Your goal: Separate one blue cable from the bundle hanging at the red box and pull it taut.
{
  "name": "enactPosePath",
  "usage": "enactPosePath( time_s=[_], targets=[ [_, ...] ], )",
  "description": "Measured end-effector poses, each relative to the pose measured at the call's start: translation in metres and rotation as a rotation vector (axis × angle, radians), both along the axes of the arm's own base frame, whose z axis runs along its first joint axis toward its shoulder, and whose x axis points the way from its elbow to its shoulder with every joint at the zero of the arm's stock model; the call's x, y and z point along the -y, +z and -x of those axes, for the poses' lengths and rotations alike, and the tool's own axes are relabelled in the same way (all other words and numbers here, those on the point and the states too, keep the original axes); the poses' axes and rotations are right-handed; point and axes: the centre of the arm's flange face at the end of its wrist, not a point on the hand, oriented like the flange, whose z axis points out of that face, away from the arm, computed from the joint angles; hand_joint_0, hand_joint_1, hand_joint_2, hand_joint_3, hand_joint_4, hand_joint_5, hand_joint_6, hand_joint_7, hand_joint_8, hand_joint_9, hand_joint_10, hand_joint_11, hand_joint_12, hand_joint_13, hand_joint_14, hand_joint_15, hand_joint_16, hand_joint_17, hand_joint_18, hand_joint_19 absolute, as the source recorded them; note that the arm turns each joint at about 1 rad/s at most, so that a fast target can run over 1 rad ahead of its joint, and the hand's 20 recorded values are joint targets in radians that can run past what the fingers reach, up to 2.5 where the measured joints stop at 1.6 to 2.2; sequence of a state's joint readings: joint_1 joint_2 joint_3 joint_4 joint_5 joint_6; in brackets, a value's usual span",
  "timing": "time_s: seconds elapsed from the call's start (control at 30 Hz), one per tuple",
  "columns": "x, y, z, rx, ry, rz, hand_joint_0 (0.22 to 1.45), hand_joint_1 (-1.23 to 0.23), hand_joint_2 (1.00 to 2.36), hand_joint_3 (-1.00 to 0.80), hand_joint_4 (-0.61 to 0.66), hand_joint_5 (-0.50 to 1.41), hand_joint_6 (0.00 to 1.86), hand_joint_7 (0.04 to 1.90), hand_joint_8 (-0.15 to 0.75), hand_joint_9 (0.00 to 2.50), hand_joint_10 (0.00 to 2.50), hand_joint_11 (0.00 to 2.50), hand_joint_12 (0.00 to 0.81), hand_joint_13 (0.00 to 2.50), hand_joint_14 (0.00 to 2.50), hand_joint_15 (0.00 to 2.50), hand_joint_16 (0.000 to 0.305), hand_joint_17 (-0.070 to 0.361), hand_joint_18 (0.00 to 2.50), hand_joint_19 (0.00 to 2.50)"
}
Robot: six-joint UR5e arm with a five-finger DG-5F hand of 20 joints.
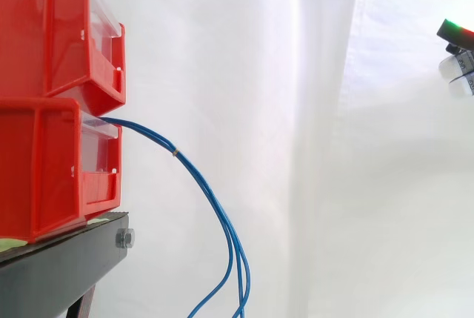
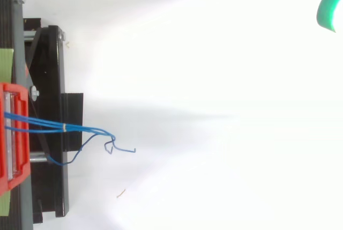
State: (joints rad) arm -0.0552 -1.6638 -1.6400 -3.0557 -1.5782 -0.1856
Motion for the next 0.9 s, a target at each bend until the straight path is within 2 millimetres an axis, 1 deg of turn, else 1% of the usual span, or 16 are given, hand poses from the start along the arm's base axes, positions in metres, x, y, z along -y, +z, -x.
enactPosePath(
  time_s=[0.9],
  targets=[
    [0.0,-0.0003,-0.0001,-0.001,0.0,0.0,0.53,-0.59,1.0,-0.5,0.2,-0.26,0.5,0.7,0.286,0.19,0.0,0.0,0.375,0.2,0.0,0.06,0.056,0.125,0.4,0.4]
  ],
)
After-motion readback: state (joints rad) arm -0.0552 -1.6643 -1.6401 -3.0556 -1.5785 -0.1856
